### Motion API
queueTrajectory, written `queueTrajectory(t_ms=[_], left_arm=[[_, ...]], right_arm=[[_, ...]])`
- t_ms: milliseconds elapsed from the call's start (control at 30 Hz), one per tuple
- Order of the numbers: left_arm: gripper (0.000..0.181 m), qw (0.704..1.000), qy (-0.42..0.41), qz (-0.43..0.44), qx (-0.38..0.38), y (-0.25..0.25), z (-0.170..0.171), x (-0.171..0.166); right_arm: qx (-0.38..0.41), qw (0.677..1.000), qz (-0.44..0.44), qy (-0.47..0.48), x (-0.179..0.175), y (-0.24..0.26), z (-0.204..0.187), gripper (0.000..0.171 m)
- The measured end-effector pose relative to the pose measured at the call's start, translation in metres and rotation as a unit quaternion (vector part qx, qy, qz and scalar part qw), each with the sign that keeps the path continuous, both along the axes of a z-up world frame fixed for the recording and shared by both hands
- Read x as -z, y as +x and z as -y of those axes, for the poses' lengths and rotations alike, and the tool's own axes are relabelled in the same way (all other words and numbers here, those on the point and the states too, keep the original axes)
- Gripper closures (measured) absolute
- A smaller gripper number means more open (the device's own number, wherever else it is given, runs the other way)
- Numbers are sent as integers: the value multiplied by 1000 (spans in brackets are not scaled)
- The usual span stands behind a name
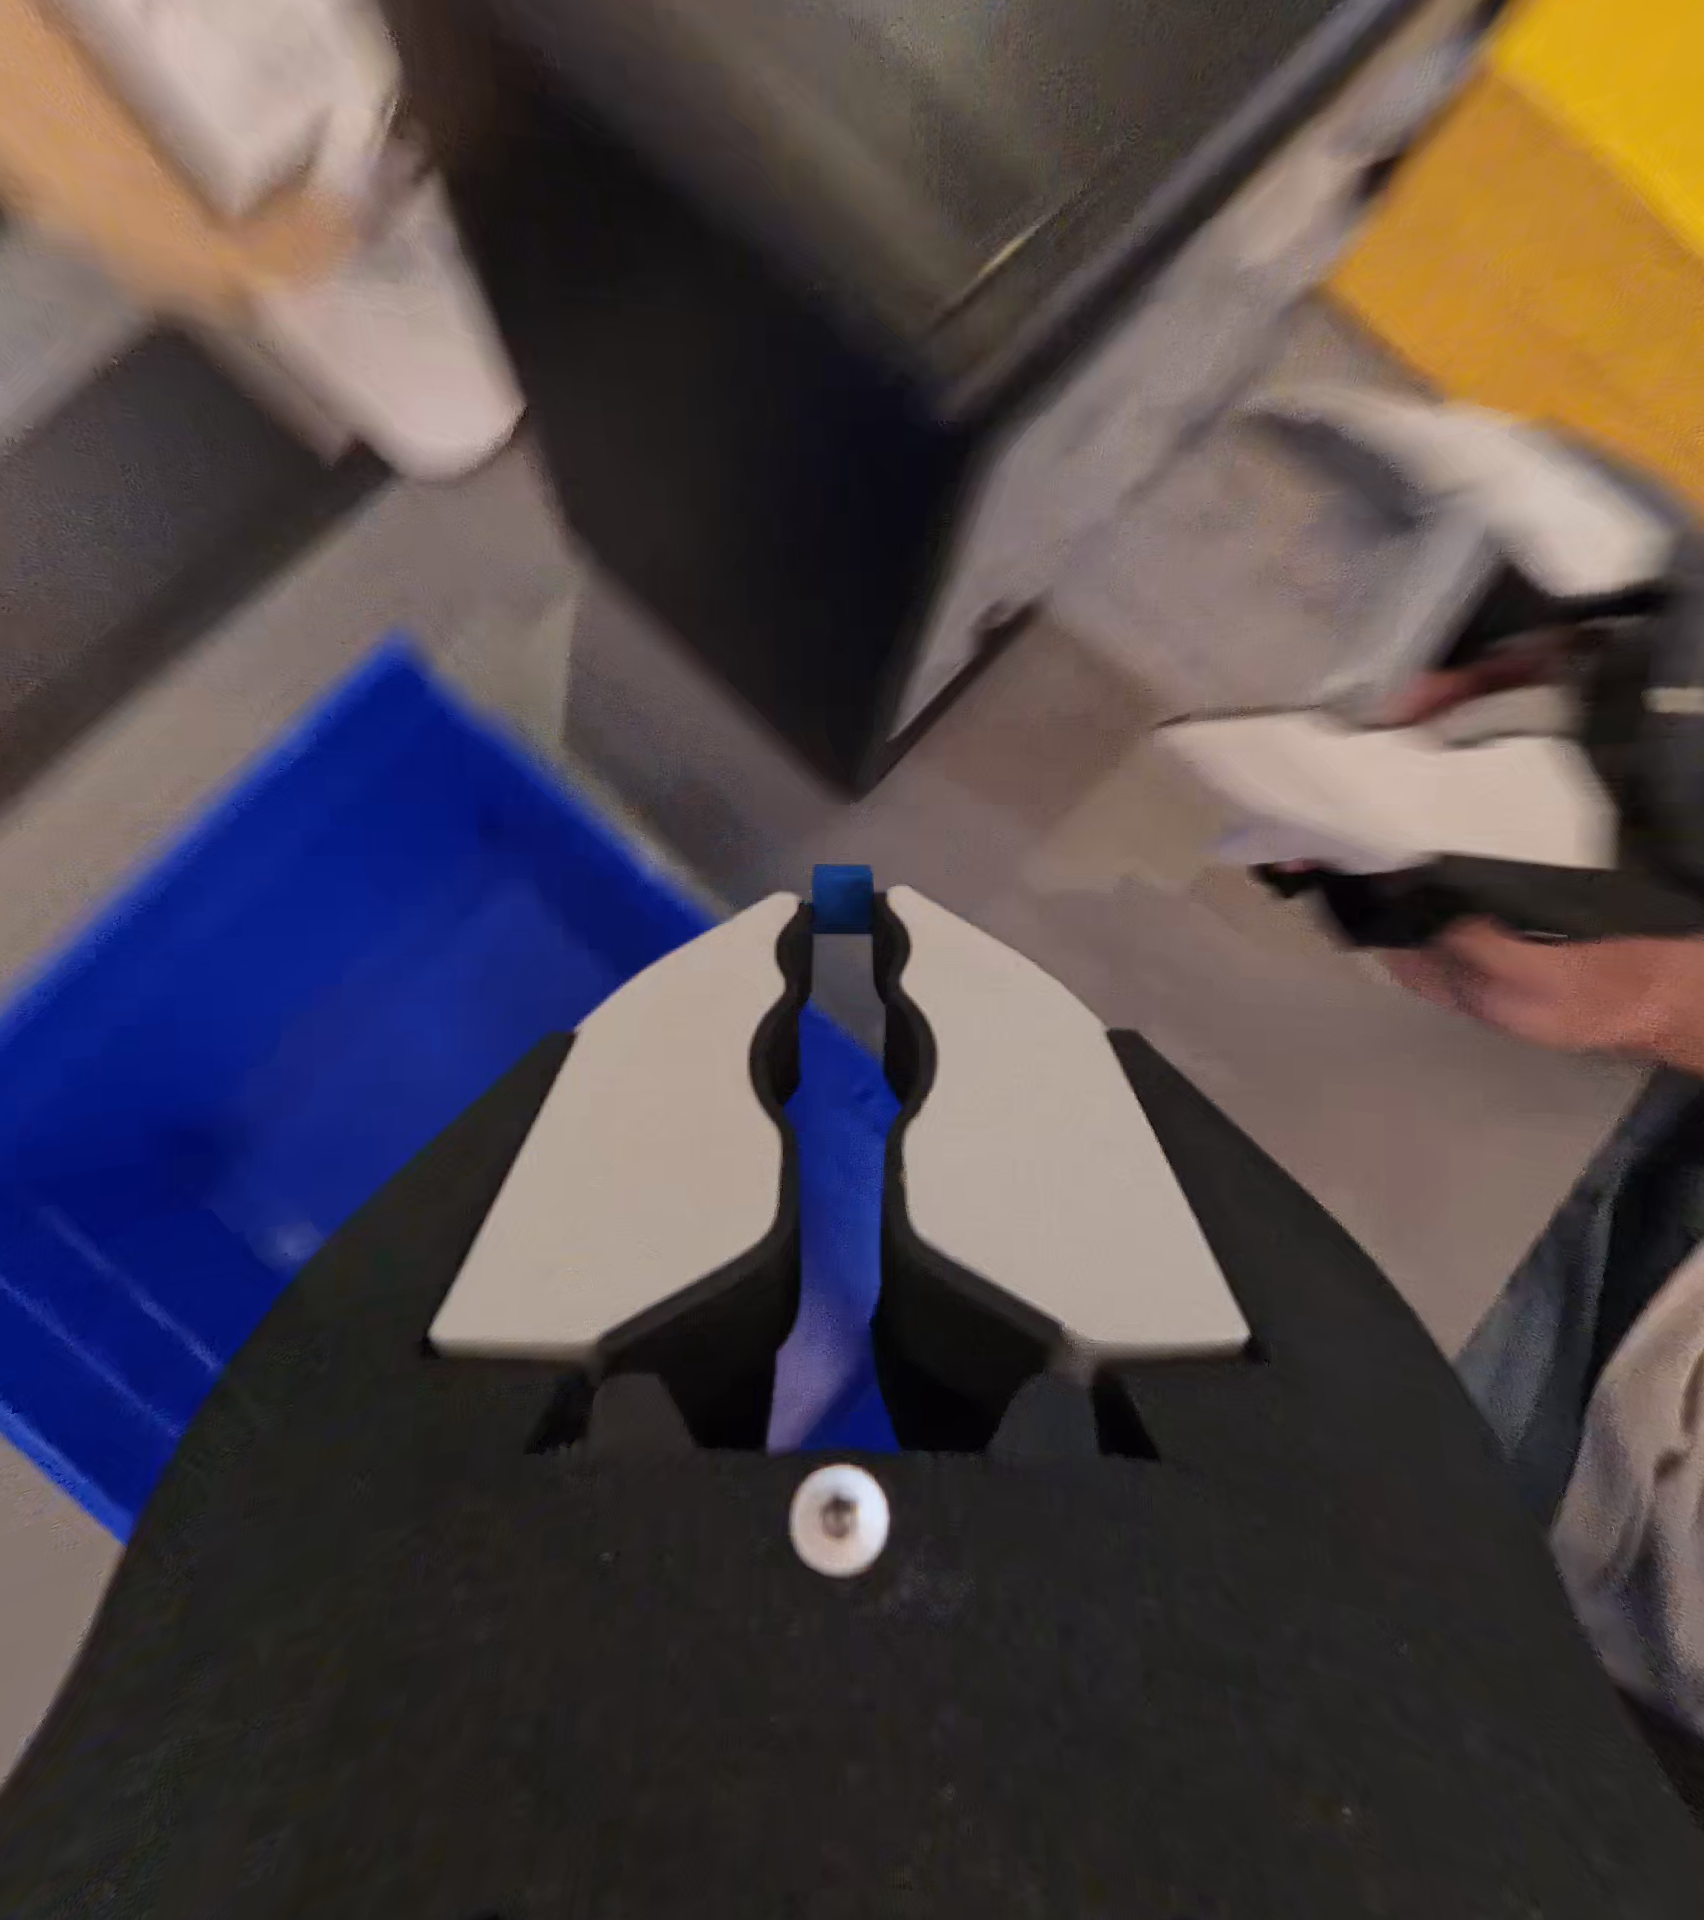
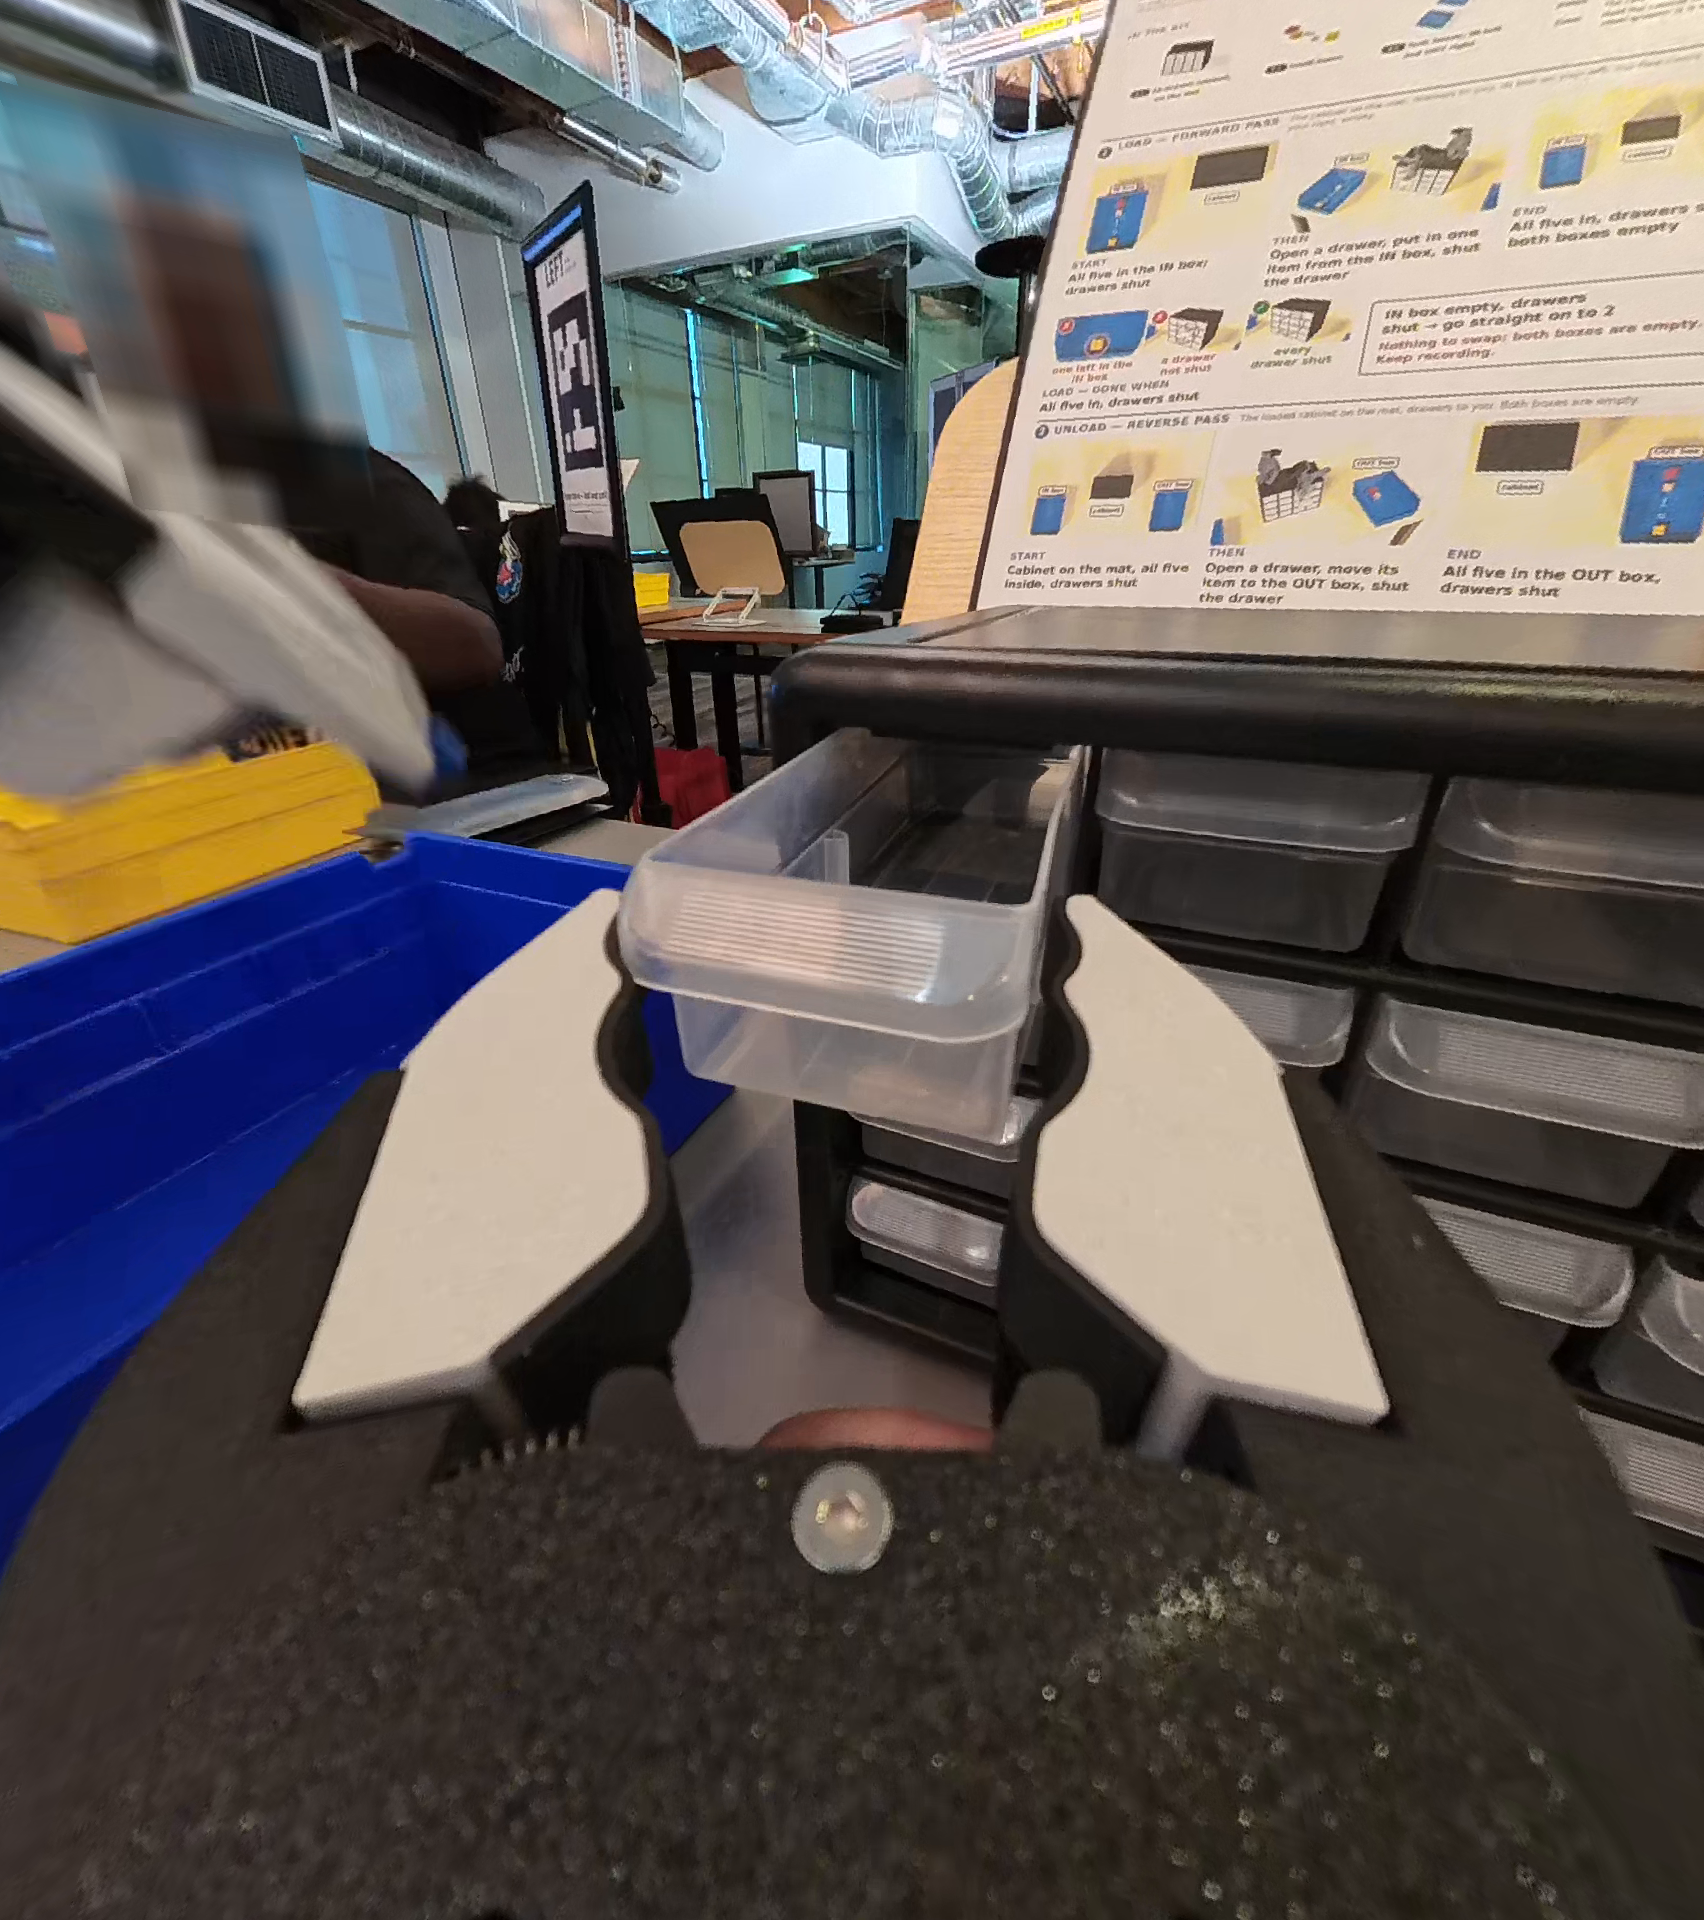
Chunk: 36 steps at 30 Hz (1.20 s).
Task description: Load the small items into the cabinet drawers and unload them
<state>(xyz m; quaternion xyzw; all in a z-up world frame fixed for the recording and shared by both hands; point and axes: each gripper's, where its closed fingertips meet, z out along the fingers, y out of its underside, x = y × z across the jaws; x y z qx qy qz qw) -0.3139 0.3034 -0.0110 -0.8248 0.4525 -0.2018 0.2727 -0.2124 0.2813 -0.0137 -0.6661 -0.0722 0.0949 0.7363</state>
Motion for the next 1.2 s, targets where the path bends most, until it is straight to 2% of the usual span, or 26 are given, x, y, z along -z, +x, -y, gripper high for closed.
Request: queueTrajectory(t_ms=[67,133,200,267,367,467,733,1000,1067,1133,1200], left_arm=[[171,993,55,-4,100,32,24,-40],[171,978,97,-35,180,61,44,-59],[171,962,116,-87,233,85,52,-60],[171,949,96,-150,260,99,51,-46],[171,932,39,-244,266,104,43,-19],[171,920,1,-296,257,106,33,-2],[171,899,-45,-352,258,110,29,15],[171,876,-50,-406,253,101,28,27],[170,879,-45,-405,248,103,26,27],[159,882,-43,-400,244,104,27,25],[156,887,-36,-397,235,102,28,17]], right_arm=[[1,1000,1,1,0,0,2,99],[0,1000,1,2,0,0,4,99],[2,1000,5,3,1,1,5,99],[3,1000,5,5,1,1,6,100],[3,1000,7,6,1,1,6,100],[2,1000,5,3,1,1,7,100],[2,1000,3,-2,1,1,9,100],[4,1000,7,-4,2,0,12,100],[4,1000,6,-3,1,0,12,100],[4,1000,6,-4,1,1,12,100],[3,1000,6,-4,1,1,12,100]])
